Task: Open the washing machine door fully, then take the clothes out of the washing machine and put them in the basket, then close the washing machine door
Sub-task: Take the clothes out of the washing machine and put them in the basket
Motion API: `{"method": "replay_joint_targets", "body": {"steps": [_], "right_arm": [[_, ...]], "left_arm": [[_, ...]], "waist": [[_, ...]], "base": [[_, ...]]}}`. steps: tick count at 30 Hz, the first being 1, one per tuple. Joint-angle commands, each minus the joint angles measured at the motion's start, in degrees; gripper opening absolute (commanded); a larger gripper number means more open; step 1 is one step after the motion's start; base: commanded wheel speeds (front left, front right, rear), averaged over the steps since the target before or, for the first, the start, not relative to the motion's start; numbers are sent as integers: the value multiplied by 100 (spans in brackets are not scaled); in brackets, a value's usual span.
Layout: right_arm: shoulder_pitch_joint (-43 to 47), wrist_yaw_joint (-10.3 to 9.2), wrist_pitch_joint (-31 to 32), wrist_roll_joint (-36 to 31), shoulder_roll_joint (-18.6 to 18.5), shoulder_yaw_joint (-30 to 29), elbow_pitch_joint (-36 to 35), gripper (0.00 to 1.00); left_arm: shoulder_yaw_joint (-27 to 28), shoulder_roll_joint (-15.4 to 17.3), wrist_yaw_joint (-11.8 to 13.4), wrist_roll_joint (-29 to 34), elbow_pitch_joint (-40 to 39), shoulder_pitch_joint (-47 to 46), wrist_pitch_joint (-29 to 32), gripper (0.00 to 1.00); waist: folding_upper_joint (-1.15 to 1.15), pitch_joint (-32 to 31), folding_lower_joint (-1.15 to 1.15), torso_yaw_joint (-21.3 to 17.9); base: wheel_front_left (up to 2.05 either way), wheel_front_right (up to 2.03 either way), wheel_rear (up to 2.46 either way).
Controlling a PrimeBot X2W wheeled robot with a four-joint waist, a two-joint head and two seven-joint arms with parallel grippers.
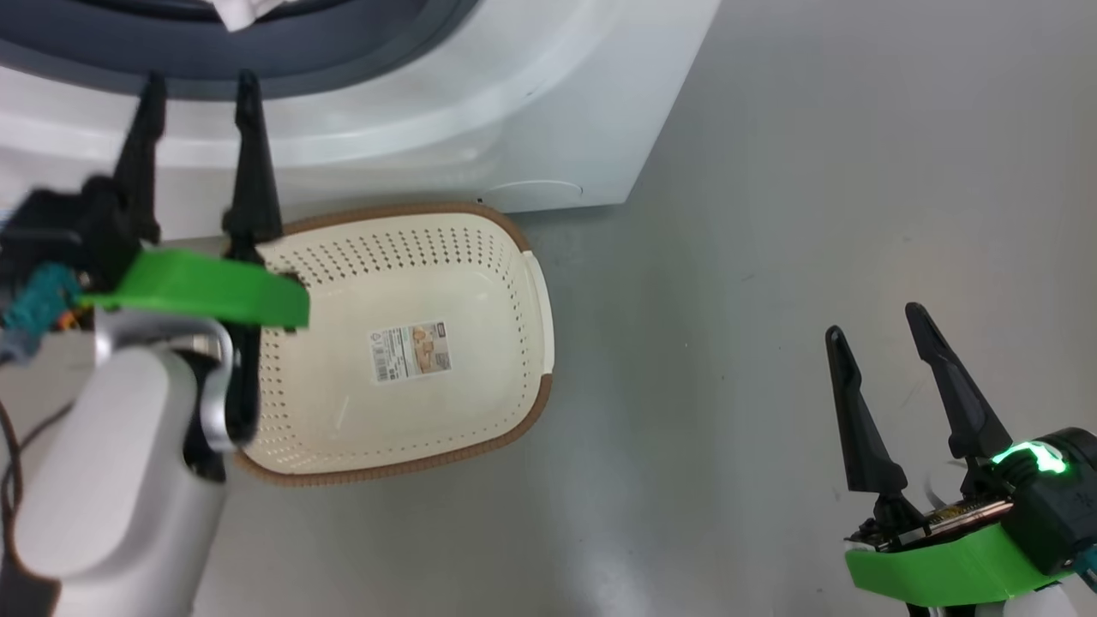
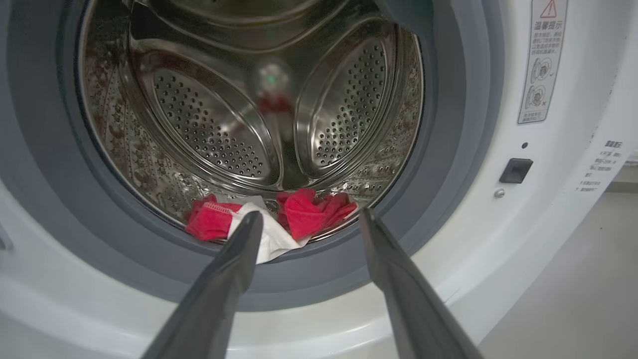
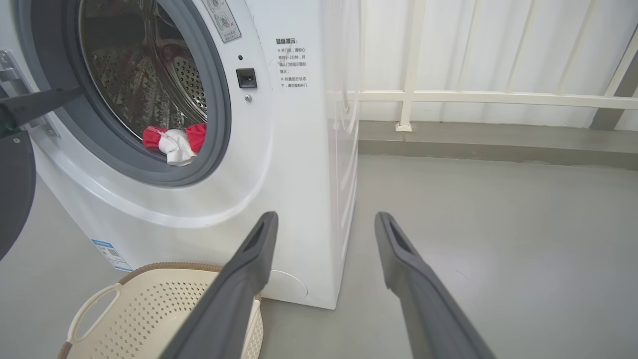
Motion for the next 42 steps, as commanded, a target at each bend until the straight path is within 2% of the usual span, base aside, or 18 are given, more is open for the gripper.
{"method": "replay_joint_targets", "body": {"steps": [1,17,24,29,37,42], "right_arm": [[-128,29,-40,-12,-72,149,-152,100],[-181,29,-46,-123,-72,128,-155,100],[-235,29,-46,-148,-72,160,-196,100],[-313,29,-46,-116,-72,290,-176,100],[-354,29,-47,-87,-72,300,-166,100],[-374,29,-47,-63,-72,320,-175,100]], "left_arm": [[203,169,-60,-28,49,-330,-15,100],[302,159,-479,-111,1952,-2014,-275,100],[337,194,-519,-135,2708,-2772,-201,100],[240,362,-517,-43,3509,-3532,198,100],[128,720,-458,72,4403,-4211,830,100],[31,770,-341,129,4857,-4512,1272,100]], "waist": [[0,152,0,-17],[0,536,0,-143],[0,701,0,-247],[0,868,0,-447],[0,1070,0,-744],[0,1182,0,-815]], "base": [[0,0,0],[0,0,0],[0,0,0],[0,0,0],[0,0,0],[0,0,0]]}}
